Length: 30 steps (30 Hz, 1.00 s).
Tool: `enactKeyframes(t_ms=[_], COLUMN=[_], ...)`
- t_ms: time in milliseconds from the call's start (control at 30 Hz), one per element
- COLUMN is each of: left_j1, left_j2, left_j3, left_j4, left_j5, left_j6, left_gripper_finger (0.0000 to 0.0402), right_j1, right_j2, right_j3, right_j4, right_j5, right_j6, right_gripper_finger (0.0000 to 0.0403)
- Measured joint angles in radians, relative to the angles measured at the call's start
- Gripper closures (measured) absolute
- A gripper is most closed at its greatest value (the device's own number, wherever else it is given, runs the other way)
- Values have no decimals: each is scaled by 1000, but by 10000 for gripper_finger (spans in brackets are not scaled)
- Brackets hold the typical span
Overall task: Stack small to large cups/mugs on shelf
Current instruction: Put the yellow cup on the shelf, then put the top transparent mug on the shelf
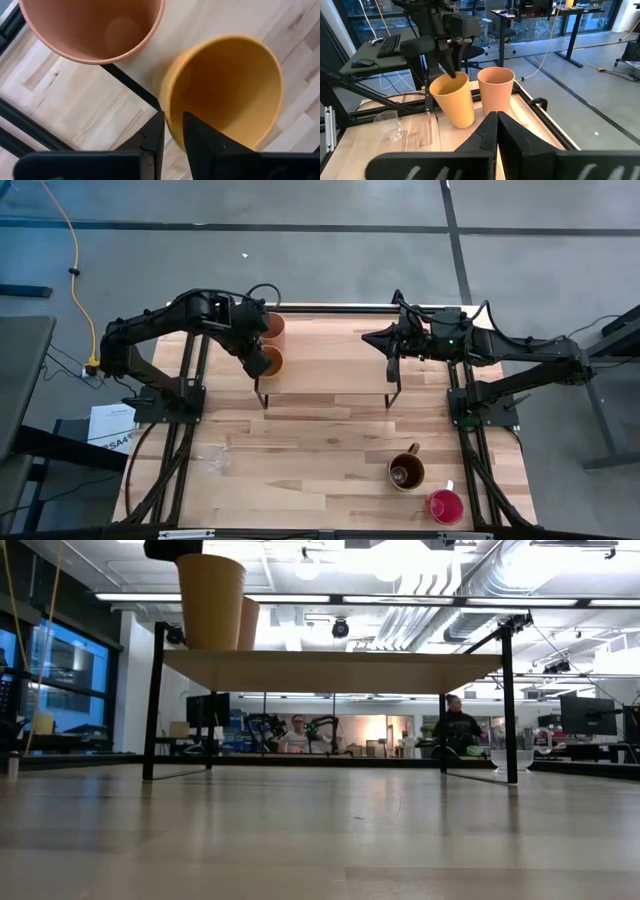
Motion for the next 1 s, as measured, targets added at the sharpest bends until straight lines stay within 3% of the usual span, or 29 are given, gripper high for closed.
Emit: enactKeyframes(t_ms=[533,1000], left_j1=[0,0], left_j2=[0,-84], left_j3=[0,1], left_j4=[6,65], left_j5=[-6,-14], left_j6=[19,20], left_gripper_finger=[252,249], right_j1=[0,0], right_j2=[0,0], right_j3=[0,0], right_j4=[0,0], right_j5=[1,3], right_j6=[0,0], right_gripper_finger=[402,402])
